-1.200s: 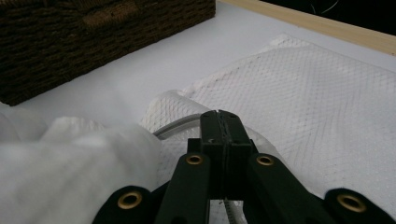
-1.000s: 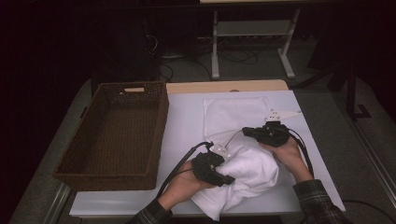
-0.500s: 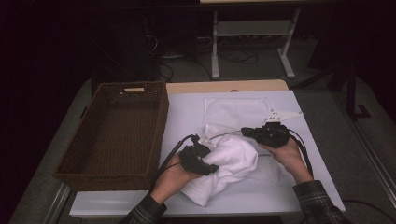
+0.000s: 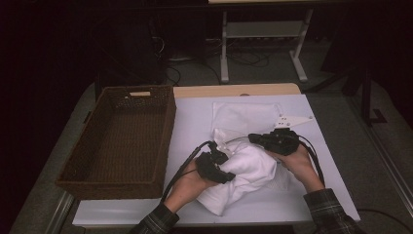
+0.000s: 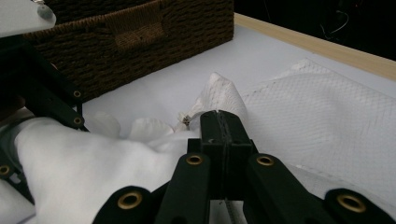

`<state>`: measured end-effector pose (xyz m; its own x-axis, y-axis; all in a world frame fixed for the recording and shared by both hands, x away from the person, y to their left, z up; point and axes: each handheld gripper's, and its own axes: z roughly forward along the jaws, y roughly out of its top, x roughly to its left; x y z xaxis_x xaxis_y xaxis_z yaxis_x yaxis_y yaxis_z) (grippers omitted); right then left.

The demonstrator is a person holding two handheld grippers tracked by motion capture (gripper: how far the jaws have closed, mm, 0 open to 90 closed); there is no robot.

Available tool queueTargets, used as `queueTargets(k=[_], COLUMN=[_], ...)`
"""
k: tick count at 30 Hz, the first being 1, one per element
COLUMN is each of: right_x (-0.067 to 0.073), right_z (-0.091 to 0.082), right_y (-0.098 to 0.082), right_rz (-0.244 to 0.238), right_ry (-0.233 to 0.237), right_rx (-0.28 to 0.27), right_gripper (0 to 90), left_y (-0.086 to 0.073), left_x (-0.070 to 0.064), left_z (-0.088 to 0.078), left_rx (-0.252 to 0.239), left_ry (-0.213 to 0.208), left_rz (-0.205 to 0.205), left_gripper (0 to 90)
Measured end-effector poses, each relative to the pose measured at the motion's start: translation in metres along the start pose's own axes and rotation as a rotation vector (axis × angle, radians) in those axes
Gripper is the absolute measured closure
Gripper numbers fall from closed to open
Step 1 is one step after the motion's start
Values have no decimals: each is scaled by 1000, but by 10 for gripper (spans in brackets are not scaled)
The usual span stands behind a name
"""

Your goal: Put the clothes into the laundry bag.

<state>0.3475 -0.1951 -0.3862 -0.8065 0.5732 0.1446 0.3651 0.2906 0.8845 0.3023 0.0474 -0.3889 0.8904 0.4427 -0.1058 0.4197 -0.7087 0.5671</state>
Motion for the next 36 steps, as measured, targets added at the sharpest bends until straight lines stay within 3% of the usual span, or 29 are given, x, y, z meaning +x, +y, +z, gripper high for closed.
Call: queueTargets(k=[2, 7, 13, 15, 21, 28, 36], right_x=[0, -3, 0, 1, 4, 11, 31], right_z=[-1, -6, -5, -4, -3, -9, 15], right_y=[1, 0, 1, 1, -3, -15, 0], right_rz=[-5, 4, 1, 0, -14, -5, -32], right_ry=[-2, -17, -9, -7, -18, -12, 50], right_rx=[-2, -10, -11, -6, 30, 60, 52], right_gripper=[892, 892, 892, 892, 891, 892, 891], left_y=[3, 4, 2, 0, -2, -2, -3], left_x=[1, 13, 29, 32, 37, 35, 35], left_z=[2, 5, 2, 3, 11, 18, 22], left_rx=[3, 9, 8, 8, 7, 4, -14], left_ry=[10, 14, 80, 80, 85, 97, 98], left_rz=[10, -26, -64, -74, -93, -87, -96], left_gripper=[600, 600, 600, 600, 601, 600, 598])
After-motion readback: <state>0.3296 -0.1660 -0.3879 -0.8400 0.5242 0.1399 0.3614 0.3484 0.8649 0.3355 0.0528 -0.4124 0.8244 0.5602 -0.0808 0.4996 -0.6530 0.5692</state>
